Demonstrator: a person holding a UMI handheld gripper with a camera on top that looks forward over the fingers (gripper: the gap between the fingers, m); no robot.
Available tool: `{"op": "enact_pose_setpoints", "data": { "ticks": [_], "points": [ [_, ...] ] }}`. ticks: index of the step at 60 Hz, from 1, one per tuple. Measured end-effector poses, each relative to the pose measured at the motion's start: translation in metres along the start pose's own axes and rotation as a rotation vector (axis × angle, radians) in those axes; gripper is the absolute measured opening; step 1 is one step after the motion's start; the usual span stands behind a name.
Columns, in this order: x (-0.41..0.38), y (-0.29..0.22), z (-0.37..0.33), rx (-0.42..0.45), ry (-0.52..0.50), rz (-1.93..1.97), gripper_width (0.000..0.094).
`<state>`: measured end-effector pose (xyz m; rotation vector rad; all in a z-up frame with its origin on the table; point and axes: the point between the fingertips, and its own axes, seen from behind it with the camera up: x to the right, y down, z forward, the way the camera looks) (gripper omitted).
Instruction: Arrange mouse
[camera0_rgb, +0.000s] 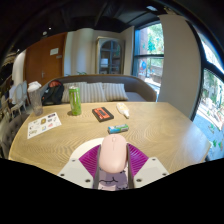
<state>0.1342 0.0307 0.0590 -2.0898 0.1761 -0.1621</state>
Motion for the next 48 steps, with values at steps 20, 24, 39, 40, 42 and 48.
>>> {"op": "enact_pose_setpoints", "data": {
  "ticks": [20, 24, 39, 40, 42, 48],
  "points": [
    [-0.003, 0.057, 0.029, -0.139, -0.073, -0.064, 0.0753],
    [-0.010, 0.050, 0.018, -0.100, -0.110, -0.076, 0.0832],
    [-0.006, 0.057, -0.076, 0.010, -0.215, -0.098, 0.0853],
    [-0.004, 0.059, -0.082, 0.013, -0.220, -0.092, 0.0853],
    [-0.002, 0.064, -0.095, 0.016, -0.232, -0.083, 0.0853],
    [0.012, 0.080, -0.123, 0.027, -0.247, -0.105, 0.0852]
  ]
}}
